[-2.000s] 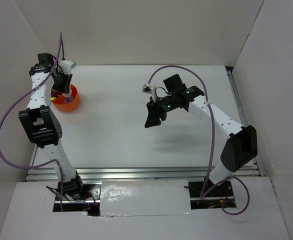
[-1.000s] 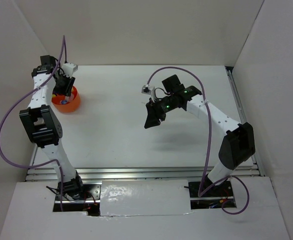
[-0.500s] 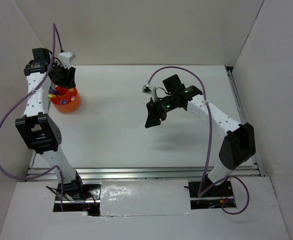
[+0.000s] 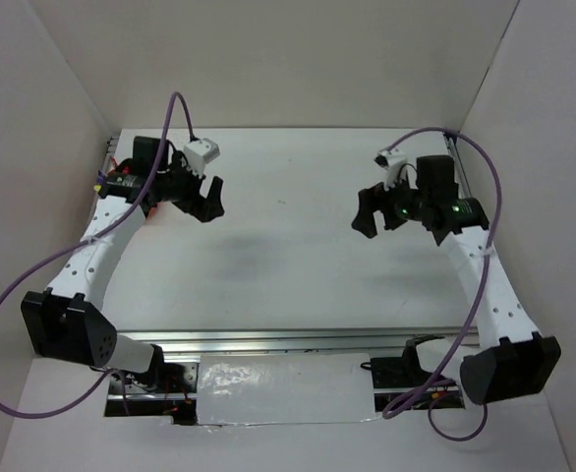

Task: Sort the stationery into containers
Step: Reset both arms

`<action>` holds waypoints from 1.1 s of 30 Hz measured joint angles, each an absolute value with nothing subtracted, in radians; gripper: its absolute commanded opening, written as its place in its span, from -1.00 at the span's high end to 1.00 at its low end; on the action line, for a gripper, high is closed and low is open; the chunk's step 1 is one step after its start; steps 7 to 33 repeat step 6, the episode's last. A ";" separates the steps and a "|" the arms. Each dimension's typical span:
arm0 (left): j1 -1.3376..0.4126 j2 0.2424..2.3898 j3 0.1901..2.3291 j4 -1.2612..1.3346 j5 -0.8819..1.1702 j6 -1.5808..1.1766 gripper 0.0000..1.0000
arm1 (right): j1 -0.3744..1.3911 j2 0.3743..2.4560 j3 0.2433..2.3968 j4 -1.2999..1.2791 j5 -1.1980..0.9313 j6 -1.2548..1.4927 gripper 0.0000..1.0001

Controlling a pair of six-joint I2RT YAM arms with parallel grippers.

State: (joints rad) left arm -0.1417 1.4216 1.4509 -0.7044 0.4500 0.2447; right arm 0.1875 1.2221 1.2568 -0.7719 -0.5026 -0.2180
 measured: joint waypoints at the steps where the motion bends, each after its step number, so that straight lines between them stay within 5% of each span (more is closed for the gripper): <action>1: -0.147 1.415 1.401 -0.690 0.429 0.227 -0.99 | 0.147 1.184 1.225 -0.767 -0.480 -0.225 -1.00; 6: -0.167 1.334 1.240 -0.634 0.324 0.165 -0.99 | -0.051 1.045 1.083 -0.776 -0.420 -0.274 -1.00; 33: -0.167 1.334 1.240 -0.634 0.324 0.165 -0.99 | -0.051 1.045 1.083 -0.776 -0.420 -0.274 -1.00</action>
